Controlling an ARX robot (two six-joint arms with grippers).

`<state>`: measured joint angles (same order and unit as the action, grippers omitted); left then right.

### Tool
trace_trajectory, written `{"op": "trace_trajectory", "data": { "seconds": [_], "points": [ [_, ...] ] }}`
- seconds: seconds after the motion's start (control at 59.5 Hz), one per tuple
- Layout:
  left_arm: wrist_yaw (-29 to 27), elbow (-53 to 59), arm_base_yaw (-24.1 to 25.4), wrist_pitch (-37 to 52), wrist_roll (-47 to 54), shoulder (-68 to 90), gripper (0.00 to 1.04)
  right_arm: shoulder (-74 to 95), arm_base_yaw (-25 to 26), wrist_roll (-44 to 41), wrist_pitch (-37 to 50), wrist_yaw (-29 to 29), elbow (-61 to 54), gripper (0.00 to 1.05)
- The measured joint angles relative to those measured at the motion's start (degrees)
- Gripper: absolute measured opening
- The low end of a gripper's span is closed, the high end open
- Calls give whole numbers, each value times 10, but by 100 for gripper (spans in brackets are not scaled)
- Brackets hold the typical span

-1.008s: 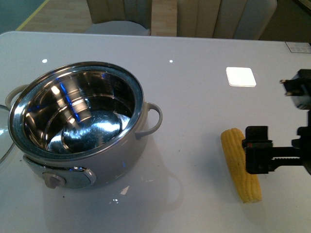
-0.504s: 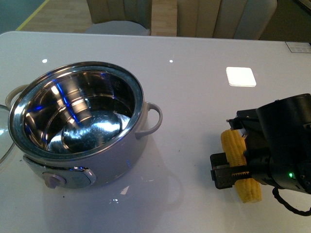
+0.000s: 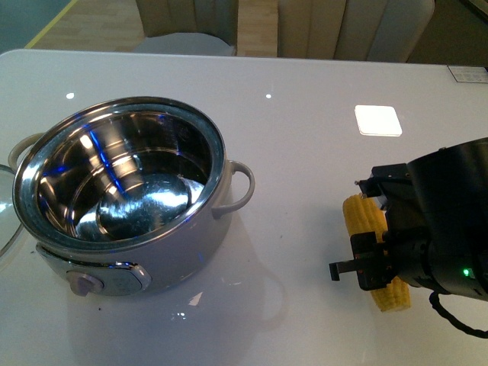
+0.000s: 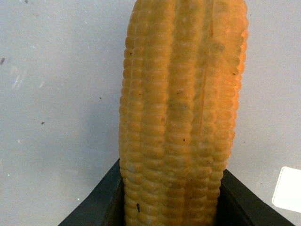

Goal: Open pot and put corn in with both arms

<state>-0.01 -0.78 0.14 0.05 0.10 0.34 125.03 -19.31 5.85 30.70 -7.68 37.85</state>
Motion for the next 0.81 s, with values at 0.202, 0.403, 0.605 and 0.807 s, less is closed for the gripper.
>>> {"op": "trace_trajectory", "data": {
  "seconds": [0.202,0.403,0.605,0.807],
  "points": [
    [0,0,0,0,0,0,98,-77,-17,2,-9,2,-32,25],
    [0,0,0,0,0,0,98,-209,-68,32,-77,24,-30,23],
    [0,0,0,0,0,0,98,-258,-108,88,-149,55,39,22],
    [0,0,0,0,0,0,98,-229,-146,168,-201,78,148,21]
  ]
}}
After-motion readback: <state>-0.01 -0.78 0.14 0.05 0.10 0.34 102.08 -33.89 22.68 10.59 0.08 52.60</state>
